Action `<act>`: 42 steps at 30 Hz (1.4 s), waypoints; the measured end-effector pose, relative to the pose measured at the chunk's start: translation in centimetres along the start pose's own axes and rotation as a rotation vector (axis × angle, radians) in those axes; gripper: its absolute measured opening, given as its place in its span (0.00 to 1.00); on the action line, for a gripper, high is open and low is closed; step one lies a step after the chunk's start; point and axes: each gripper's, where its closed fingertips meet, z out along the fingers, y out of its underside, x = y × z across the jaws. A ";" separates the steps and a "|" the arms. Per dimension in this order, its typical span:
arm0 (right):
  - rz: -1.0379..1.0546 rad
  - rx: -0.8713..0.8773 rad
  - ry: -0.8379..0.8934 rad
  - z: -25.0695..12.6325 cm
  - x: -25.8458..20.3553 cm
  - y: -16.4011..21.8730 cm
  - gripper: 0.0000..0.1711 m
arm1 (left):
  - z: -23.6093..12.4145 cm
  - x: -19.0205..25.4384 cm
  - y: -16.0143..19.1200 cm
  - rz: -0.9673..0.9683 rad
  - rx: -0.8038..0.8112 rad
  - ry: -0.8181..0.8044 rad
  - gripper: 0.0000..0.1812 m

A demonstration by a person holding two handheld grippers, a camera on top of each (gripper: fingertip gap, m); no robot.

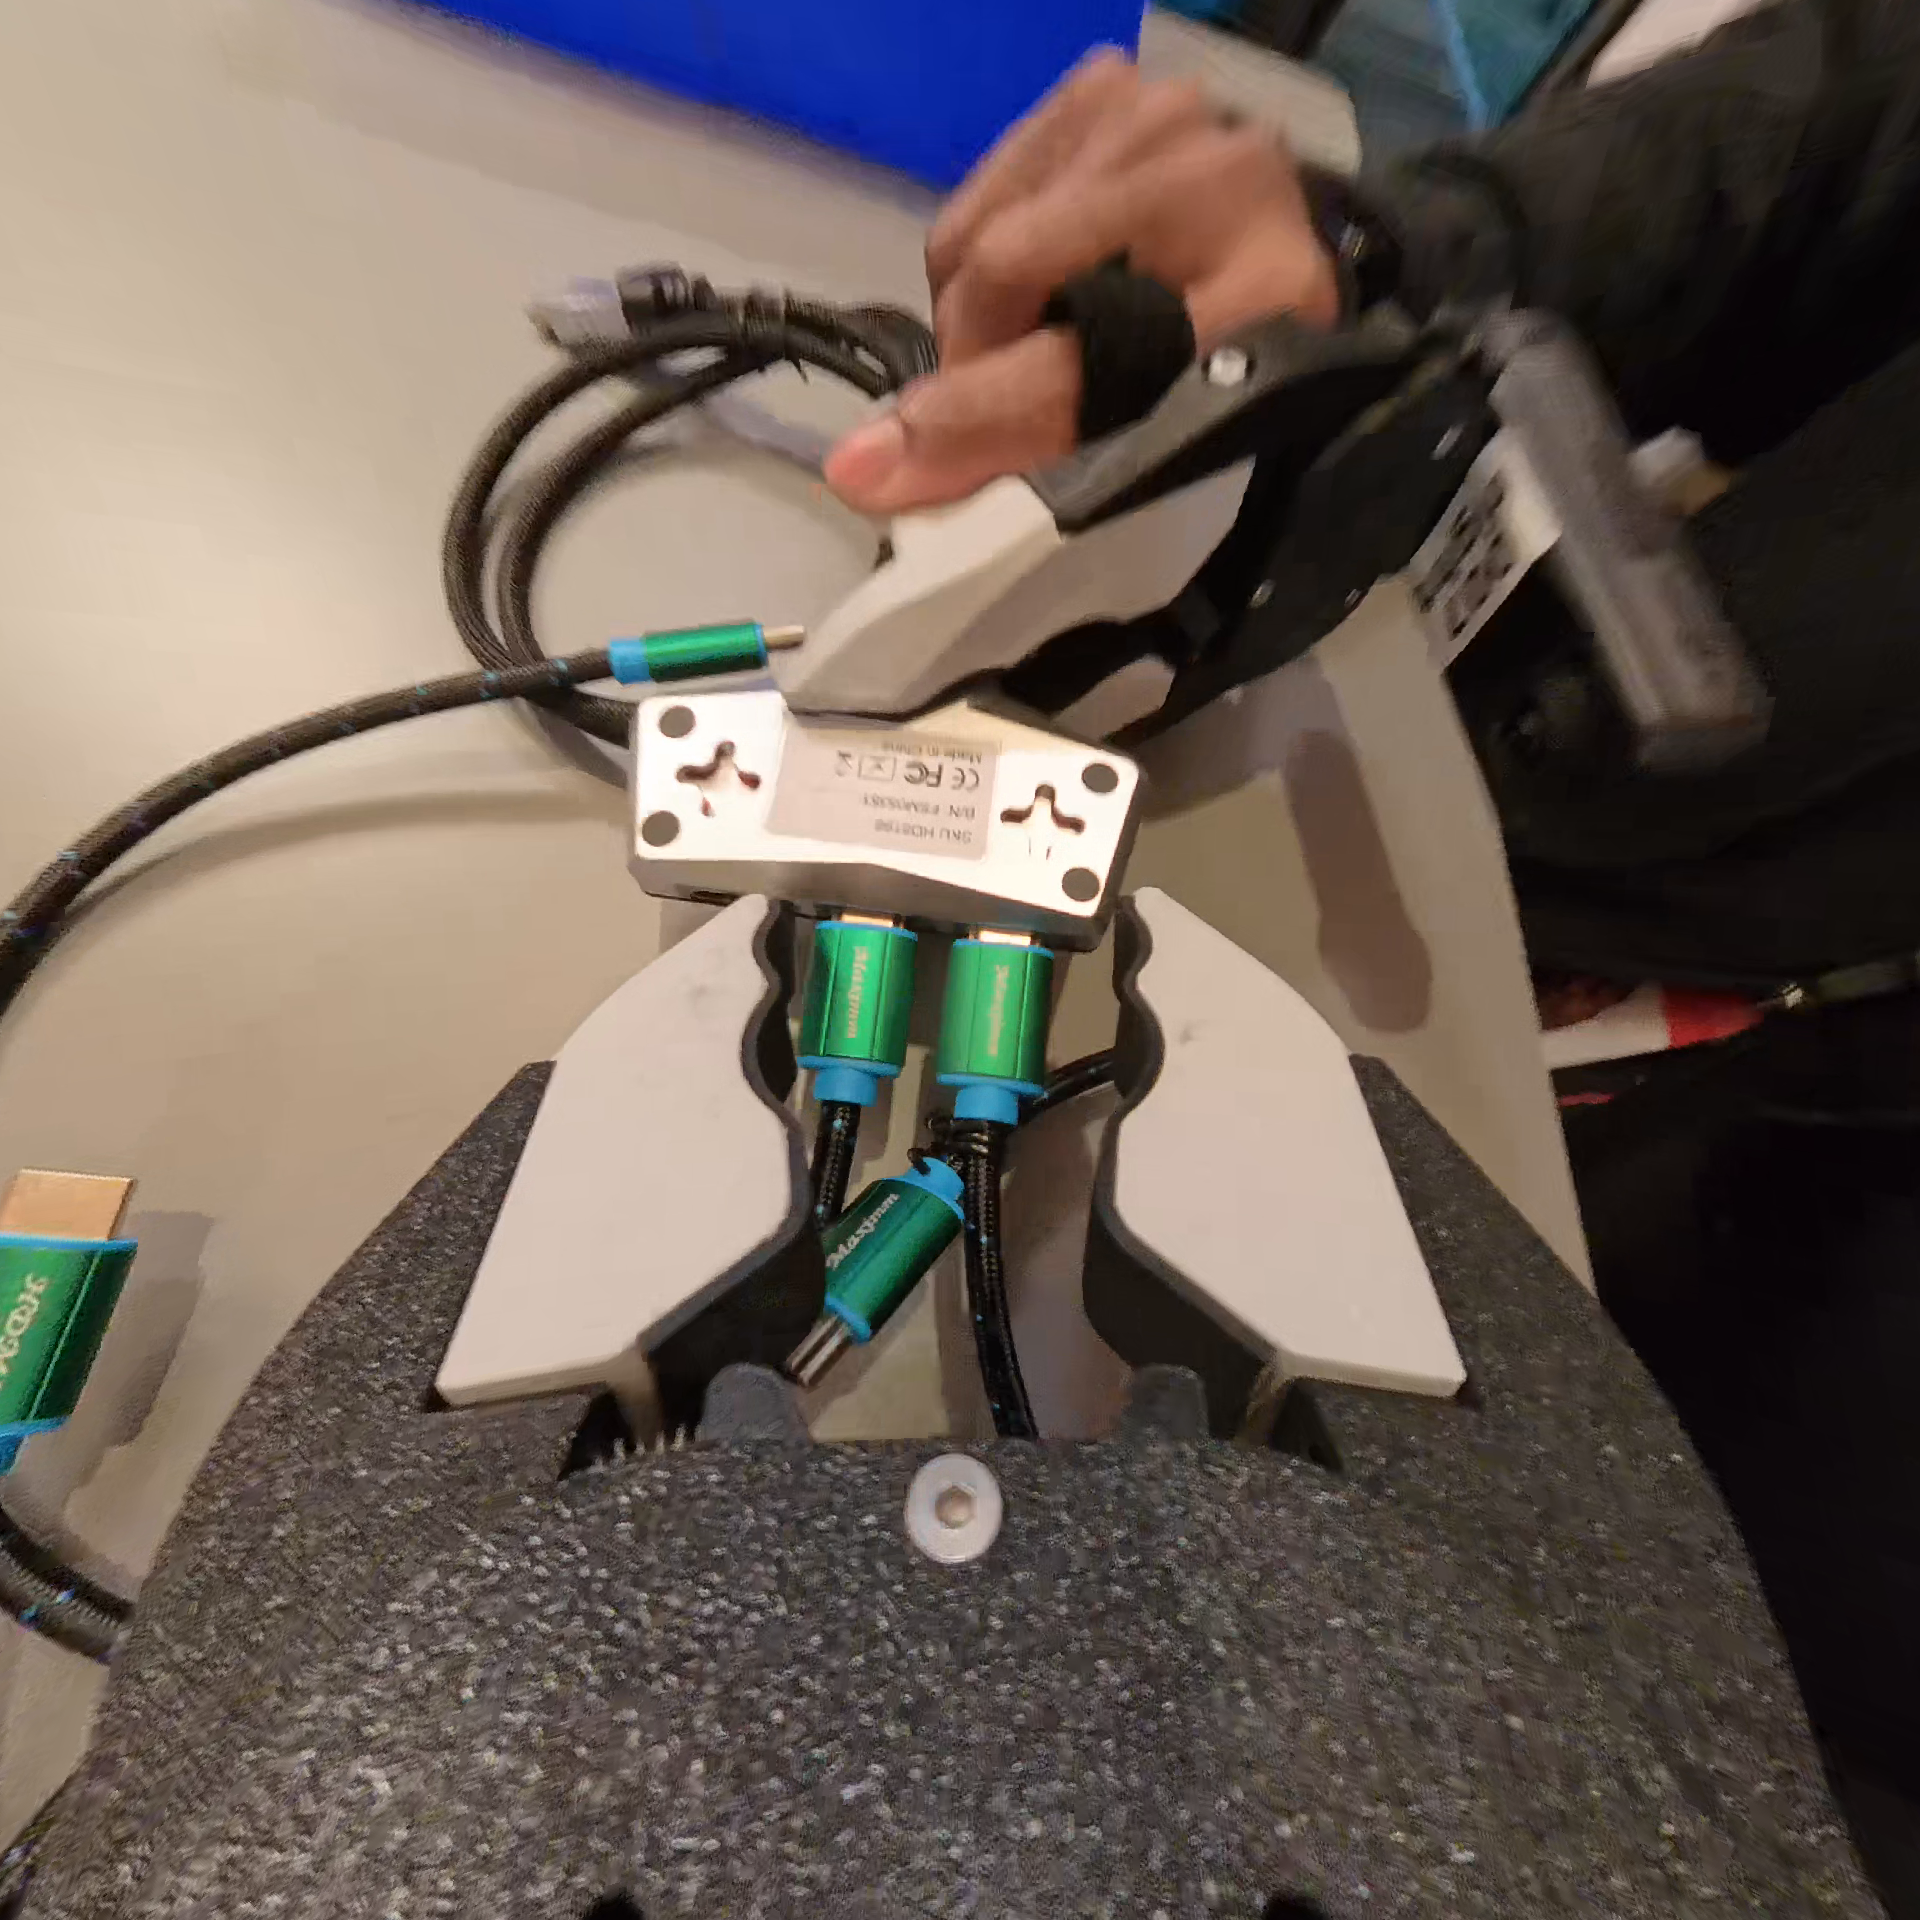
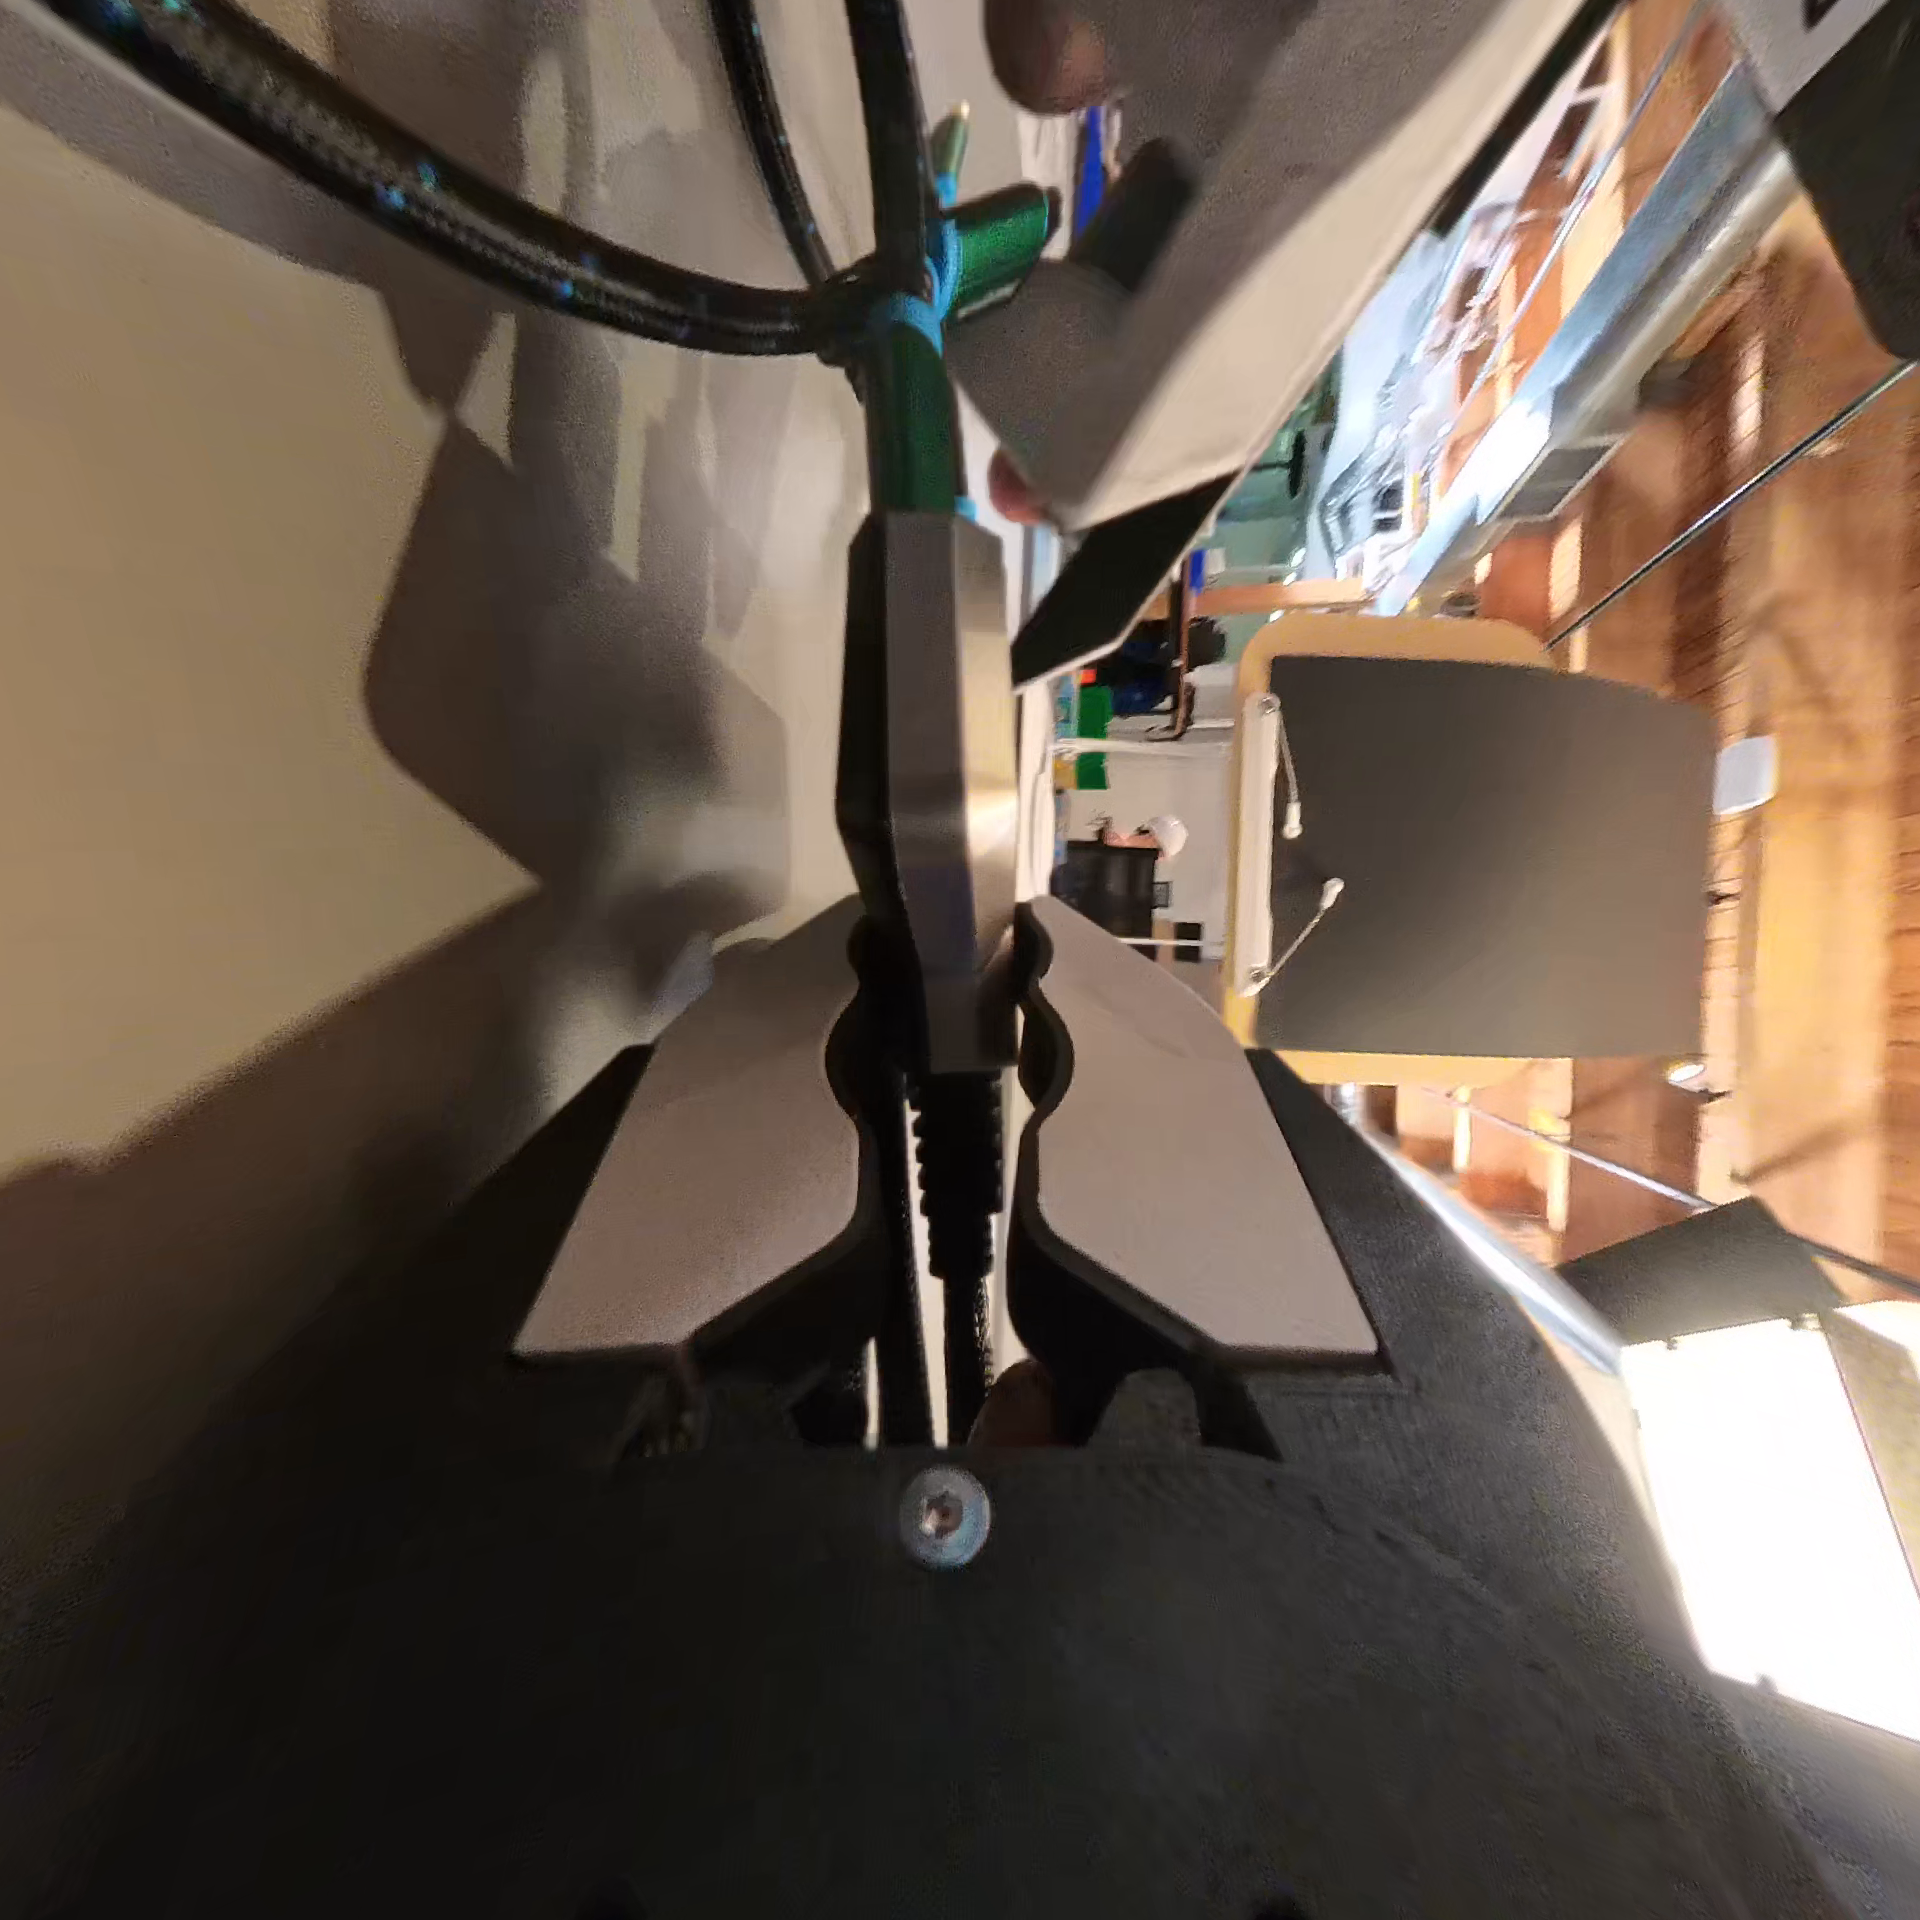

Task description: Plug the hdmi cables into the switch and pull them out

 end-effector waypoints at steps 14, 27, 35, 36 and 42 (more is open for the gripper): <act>-0.208 0.136 0.271 0.9 3.9 -0.4 0.13 | -3.7 -6.2 -5.2 -0.384 0.123 -0.083 0.33; -0.254 0.205 0.319 0.4 4.1 -0.7 0.13 | 0.1 -3.6 -3.6 -0.654 -0.040 0.290 0.21; -0.121 0.105 0.261 0.6 4.8 1.4 0.16 | 0.2 -4.5 -4.9 -0.664 0.091 0.256 0.16; -0.089 0.093 0.233 0.5 4.8 1.7 0.17 | 0.1 -4.6 -4.9 -0.649 0.092 0.237 0.16; 0.273 0.062 -0.093 -0.9 4.2 3.5 0.25 | -1.3 -5.9 -4.8 -0.508 0.043 0.046 0.17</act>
